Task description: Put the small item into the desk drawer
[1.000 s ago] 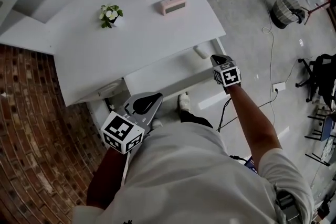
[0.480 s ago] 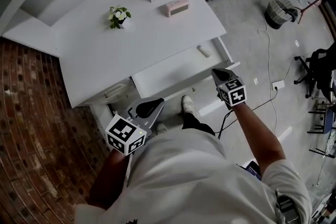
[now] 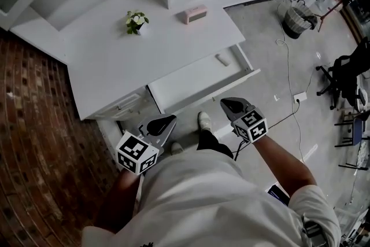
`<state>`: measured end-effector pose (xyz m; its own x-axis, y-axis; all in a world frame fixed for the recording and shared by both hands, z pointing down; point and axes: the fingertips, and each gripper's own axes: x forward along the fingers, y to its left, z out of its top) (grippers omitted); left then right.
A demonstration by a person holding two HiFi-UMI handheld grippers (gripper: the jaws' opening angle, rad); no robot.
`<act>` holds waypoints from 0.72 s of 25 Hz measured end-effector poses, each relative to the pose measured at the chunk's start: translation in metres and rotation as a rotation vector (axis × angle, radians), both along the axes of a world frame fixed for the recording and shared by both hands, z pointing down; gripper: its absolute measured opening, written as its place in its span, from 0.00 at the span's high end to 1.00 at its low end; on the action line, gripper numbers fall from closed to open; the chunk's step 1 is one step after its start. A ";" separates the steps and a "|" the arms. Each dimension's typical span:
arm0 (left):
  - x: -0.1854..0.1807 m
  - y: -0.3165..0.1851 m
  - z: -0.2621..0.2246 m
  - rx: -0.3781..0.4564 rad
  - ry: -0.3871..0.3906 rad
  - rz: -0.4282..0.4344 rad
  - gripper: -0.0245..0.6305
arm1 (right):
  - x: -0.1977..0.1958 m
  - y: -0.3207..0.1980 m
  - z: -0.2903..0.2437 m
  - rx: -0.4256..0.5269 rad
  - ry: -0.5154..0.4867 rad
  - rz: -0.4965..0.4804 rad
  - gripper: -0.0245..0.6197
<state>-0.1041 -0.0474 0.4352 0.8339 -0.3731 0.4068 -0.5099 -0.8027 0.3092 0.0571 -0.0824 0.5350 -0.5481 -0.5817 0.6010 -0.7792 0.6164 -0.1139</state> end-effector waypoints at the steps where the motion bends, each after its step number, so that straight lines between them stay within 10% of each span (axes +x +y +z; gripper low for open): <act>1: -0.003 0.004 0.000 0.000 0.001 0.001 0.95 | -0.008 0.007 -0.006 0.008 -0.011 -0.007 0.94; 18: -0.034 0.060 0.005 0.000 0.011 0.010 0.95 | -0.063 0.086 -0.056 0.068 -0.084 -0.068 0.94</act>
<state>-0.1378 0.0123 0.4400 0.8417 -0.3650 0.3980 -0.4990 -0.8075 0.3146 -0.0056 0.0039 0.4792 -0.6348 -0.5792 0.5114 -0.7245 0.6762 -0.1333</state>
